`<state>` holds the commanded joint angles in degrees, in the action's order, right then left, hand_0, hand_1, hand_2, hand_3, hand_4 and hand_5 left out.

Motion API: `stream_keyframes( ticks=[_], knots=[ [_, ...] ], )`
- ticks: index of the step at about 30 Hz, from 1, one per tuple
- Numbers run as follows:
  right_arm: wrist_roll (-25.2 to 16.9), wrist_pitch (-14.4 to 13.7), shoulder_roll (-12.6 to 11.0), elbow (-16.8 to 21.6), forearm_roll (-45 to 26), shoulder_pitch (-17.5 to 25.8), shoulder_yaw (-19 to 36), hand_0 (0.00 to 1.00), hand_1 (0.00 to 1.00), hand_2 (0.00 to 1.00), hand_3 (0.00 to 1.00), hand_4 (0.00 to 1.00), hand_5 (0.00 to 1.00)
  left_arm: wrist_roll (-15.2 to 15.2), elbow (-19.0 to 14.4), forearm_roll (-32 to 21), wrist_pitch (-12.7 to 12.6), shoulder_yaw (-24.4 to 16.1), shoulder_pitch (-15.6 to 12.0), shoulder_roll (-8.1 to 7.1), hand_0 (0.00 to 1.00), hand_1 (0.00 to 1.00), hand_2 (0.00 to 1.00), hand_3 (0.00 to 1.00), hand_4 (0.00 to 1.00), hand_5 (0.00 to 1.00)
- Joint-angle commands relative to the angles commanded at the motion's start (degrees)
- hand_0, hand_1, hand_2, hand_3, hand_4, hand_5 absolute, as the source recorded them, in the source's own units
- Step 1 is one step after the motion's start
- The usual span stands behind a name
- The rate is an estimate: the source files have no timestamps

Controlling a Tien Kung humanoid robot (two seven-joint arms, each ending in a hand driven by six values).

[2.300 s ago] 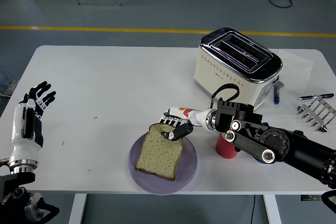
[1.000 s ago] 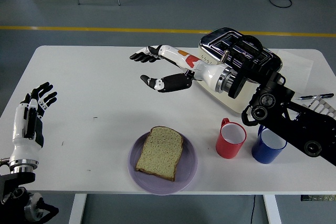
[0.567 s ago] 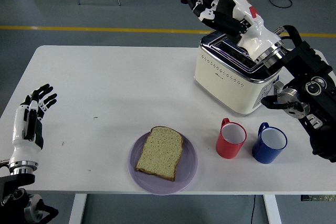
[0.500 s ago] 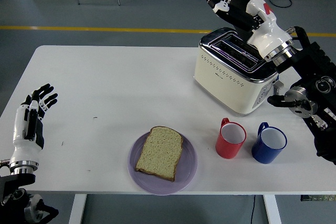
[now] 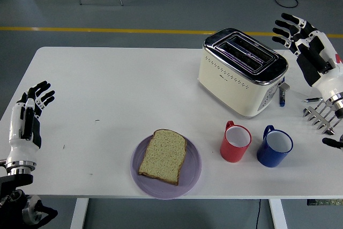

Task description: Push plate across desktop,pick up the break from the machine,place the break in the plate

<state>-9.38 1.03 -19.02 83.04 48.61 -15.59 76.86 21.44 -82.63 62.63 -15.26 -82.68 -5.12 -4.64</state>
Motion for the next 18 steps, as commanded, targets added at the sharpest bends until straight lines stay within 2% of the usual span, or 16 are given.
stream_keyframes(
  ticks=[3, 8, 11, 18],
  knots=[
    [-0.3, 0.2, 0.6, 0.7, 0.9, 3.5, 1.9, 0.849, 0.78, 0.801, 0.805, 0.495, 0.613, 0.0, 0.1, 0.0, 0.0, 0.2, -0.1, 0.09, 0.737, 0.726, 0.792, 0.726, 0.505, 0.89],
    [0.9, 1.0, 3.2, -0.3, 3.1, 8.6, 5.3, 0.869, 0.785, 0.809, 0.807, 0.492, 0.616, 0.0, 0.4, 0.1, 0.1, 0.7, -0.2, 0.15, 0.738, 0.727, 0.792, 0.727, 0.506, 0.893],
    [0.8, 0.9, 4.7, -1.0, 4.5, 10.2, 7.2, 0.869, 0.785, 0.809, 0.807, 0.492, 0.616, 0.0, 0.4, 0.1, 0.2, 0.9, -0.4, 0.16, 0.738, 0.727, 0.792, 0.727, 0.506, 0.893],
    [0.6, 0.7, 6.2, -1.7, 6.1, 11.9, 10.0, 0.878, 0.79, 0.818, 0.807, 0.491, 0.614, -0.1, 0.2, 0.2, 0.4, 1.4, -1.0, 0.05, 0.738, 0.726, 0.792, 0.723, 0.505, 0.892]
  ],
)
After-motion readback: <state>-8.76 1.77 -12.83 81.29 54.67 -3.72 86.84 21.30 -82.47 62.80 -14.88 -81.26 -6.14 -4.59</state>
